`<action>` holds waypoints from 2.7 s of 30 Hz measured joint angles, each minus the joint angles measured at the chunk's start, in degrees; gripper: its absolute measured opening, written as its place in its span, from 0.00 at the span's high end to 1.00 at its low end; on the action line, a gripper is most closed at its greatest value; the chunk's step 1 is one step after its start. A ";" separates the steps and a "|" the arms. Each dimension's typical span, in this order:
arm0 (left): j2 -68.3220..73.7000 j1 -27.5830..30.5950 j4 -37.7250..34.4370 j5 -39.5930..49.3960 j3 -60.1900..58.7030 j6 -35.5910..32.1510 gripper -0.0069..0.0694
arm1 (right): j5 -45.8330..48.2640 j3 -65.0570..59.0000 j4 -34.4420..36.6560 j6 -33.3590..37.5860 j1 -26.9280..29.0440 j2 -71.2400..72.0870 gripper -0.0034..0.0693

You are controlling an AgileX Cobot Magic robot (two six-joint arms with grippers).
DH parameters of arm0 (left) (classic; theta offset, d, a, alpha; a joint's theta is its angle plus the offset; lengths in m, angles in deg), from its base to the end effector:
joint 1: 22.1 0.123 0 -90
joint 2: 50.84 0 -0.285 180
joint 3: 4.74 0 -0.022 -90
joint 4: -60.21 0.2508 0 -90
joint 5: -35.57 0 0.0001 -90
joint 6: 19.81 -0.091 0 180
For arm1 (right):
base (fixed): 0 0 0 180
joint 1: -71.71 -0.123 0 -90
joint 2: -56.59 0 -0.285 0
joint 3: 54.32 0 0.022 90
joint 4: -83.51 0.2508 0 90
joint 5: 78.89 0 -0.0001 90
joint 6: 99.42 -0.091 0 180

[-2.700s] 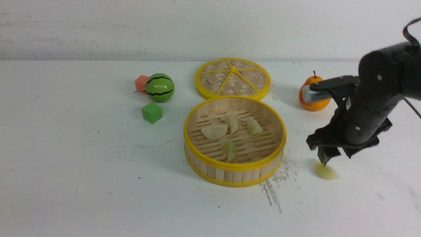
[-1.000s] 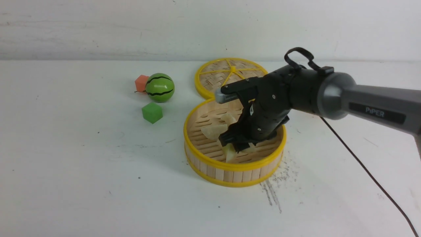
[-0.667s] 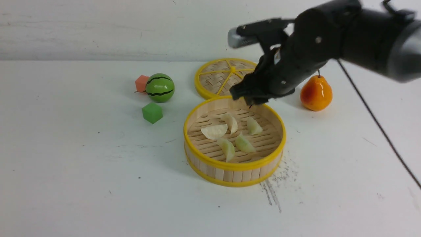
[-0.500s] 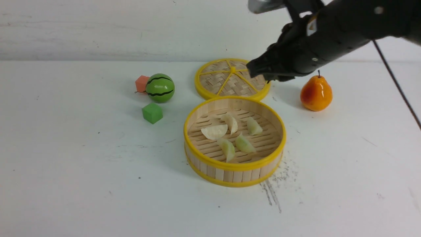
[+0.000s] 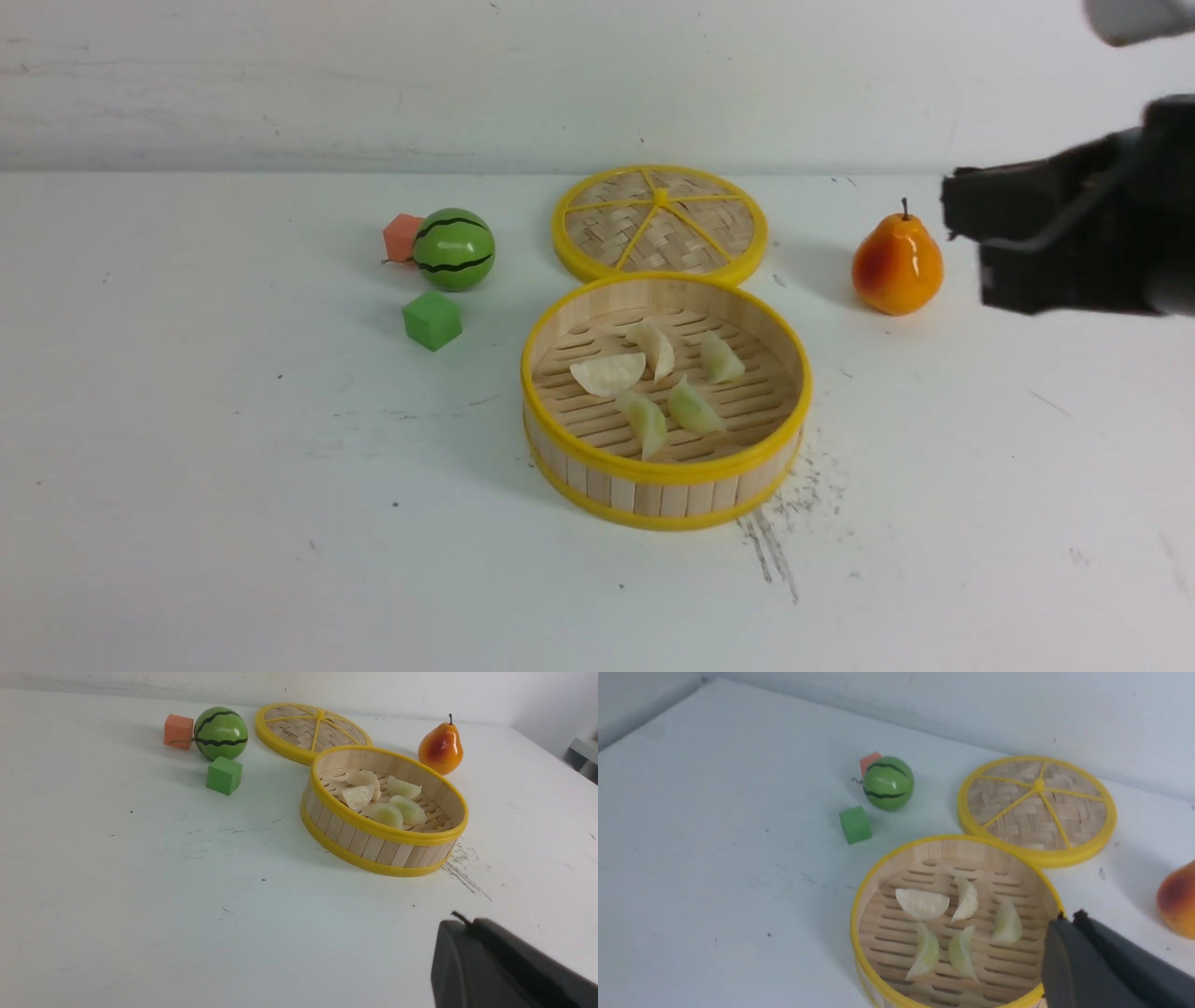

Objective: Put the dumplings into the steamer on the white table.

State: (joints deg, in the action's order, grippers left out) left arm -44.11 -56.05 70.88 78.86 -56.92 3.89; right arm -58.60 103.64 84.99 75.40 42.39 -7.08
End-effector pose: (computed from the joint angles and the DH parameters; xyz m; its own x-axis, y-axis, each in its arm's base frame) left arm 0.0137 0.0047 0.2863 -0.2852 -0.1354 -0.9488 0.3875 0.8892 -0.2434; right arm 0.1823 0.1033 0.3940 -0.2955 -0.0348 -0.9547 -0.4664 0.8774 0.1124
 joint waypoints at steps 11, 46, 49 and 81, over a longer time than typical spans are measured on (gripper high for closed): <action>0.00 0.00 0.00 0.60 0.00 0.00 0.93 | -4.56 -5.28 0.00 0.00 0.00 13.66 0.97; 0.00 0.00 0.06 0.60 0.00 0.00 0.93 | -6.32 -45.49 -3.42 0.00 26.39 49.14 0.96; 0.00 0.00 0.06 0.62 0.00 0.00 0.93 | -5.65 -50.60 -3.42 0.00 31.76 54.43 0.96; 0.00 0.00 0.06 0.67 0.00 0.00 0.90 | 1.25 -56.23 -2.78 -0.05 33.71 56.45 0.97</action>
State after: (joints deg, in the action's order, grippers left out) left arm -44.11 -56.05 70.94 79.53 -56.92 3.89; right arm -57.35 47.40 82.22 75.35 76.10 49.36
